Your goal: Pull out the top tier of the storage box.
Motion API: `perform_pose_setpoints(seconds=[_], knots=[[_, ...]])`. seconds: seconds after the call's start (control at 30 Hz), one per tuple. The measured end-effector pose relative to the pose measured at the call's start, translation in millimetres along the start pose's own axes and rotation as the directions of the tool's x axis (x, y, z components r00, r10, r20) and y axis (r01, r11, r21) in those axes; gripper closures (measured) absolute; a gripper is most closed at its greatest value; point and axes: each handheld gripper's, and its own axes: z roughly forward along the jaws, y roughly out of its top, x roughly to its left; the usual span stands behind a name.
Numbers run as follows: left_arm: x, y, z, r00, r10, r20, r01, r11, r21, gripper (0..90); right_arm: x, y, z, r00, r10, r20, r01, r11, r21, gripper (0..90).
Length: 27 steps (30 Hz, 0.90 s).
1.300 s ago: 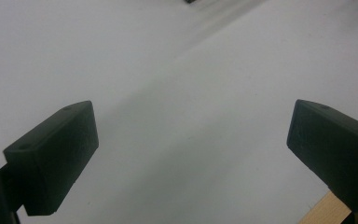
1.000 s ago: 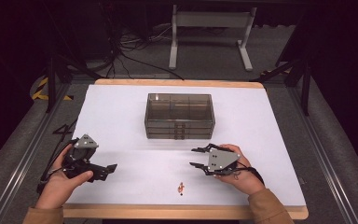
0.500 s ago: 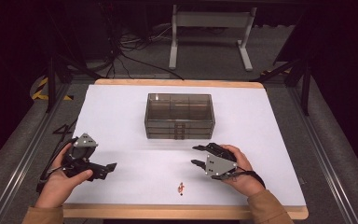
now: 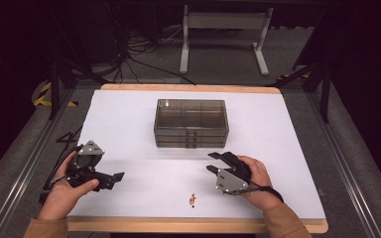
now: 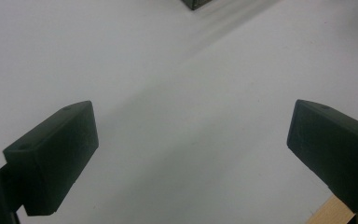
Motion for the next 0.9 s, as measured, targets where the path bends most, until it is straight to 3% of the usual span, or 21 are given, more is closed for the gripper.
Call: perform_pose_setpoints(seconds=[0.5, 0.9], knots=[[0.1, -0.2, -0.6, 1.0000, -0.005, 0.001, 0.005, 1.0000, -0.001, 2.6, 7.2, 7.1, 2.0, 0.9940, -0.081, 0.073, 0.075, 0.993, 0.092, 58.2], [0.6, -0.2, -0.7, 1.0000, -0.005, 0.004, 0.005, 1.0000, 0.001, 2.5, 14.4, 11.6, 6.1, 0.9815, -0.136, 0.135, 0.110, 0.977, 0.183, 62.0]])
